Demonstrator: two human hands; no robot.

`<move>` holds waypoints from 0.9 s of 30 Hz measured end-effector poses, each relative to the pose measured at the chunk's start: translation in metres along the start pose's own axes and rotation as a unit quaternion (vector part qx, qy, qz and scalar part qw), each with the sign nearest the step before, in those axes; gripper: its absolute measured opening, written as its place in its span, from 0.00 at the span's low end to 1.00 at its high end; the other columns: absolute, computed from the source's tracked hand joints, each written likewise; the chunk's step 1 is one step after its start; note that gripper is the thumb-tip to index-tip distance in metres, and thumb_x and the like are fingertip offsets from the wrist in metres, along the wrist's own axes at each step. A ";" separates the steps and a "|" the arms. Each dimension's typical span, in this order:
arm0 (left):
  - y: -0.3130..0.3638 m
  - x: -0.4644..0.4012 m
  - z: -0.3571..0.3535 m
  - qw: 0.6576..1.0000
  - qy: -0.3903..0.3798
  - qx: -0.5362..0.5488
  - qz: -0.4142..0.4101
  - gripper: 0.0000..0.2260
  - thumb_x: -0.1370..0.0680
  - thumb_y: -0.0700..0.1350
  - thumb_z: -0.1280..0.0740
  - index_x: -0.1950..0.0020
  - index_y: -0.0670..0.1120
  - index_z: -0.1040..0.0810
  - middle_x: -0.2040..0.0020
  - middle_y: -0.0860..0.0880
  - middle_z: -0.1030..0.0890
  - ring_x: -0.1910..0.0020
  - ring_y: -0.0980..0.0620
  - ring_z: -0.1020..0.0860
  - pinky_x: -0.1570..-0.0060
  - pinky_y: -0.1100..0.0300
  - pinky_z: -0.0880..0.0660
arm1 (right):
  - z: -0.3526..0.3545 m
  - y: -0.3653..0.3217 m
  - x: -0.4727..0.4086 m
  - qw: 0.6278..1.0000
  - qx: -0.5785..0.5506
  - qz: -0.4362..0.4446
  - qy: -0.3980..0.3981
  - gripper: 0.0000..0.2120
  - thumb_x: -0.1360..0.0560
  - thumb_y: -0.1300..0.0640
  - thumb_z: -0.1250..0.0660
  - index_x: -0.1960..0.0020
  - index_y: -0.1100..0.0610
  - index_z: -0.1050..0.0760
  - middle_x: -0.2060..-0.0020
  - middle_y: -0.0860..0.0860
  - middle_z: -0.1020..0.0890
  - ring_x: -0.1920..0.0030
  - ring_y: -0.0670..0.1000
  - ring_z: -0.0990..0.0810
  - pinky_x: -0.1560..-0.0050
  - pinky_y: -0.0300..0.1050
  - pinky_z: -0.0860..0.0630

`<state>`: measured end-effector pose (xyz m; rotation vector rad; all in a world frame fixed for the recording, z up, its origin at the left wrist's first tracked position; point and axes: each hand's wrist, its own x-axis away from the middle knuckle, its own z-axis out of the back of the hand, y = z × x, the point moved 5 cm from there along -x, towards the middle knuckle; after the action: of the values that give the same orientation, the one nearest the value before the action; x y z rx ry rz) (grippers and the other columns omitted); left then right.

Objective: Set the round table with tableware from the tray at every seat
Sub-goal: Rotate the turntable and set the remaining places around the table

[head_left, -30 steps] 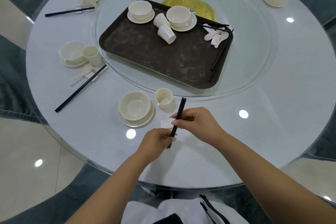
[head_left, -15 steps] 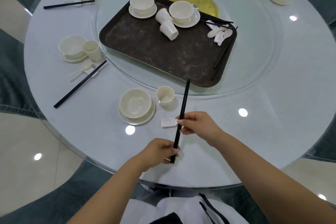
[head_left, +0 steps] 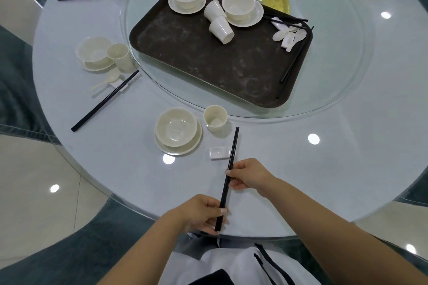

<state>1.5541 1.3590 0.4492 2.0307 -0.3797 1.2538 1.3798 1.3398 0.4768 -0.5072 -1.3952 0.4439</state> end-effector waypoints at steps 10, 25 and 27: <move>0.024 -0.013 -0.013 0.997 0.067 0.038 -0.027 0.08 0.22 0.41 0.31 0.48 0.37 0.20 0.60 0.44 0.16 0.63 0.47 0.19 0.57 0.55 0.18 | 0.010 0.000 -0.013 1.000 0.001 -0.007 0.028 0.04 0.24 0.62 0.30 0.54 0.63 0.20 0.68 0.55 0.19 0.70 0.49 0.20 0.69 0.38 0.22; 0.054 -0.023 -0.007 0.892 0.173 -0.414 -0.054 0.21 0.19 0.56 0.41 0.69 0.46 0.32 0.68 0.49 0.25 0.67 0.51 0.27 0.57 0.55 0.27 | 0.013 -0.001 -0.030 0.997 0.075 -0.007 0.027 0.06 0.26 0.62 0.29 0.61 0.60 0.23 0.70 0.55 0.21 0.72 0.50 0.22 0.68 0.41 0.21; 0.057 -0.024 -0.010 0.872 0.170 -0.455 -0.061 0.21 0.18 0.55 0.43 0.69 0.48 0.34 0.69 0.51 0.28 0.68 0.53 0.30 0.60 0.58 0.32 | 0.014 -0.001 -0.032 0.996 0.080 -0.008 0.039 0.06 0.26 0.61 0.29 0.60 0.60 0.23 0.69 0.55 0.21 0.72 0.50 0.22 0.66 0.42 0.20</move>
<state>1.5025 1.3231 0.4549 0.9953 -0.5310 1.0334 1.3619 1.3214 0.4531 -0.3773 -1.2756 0.5127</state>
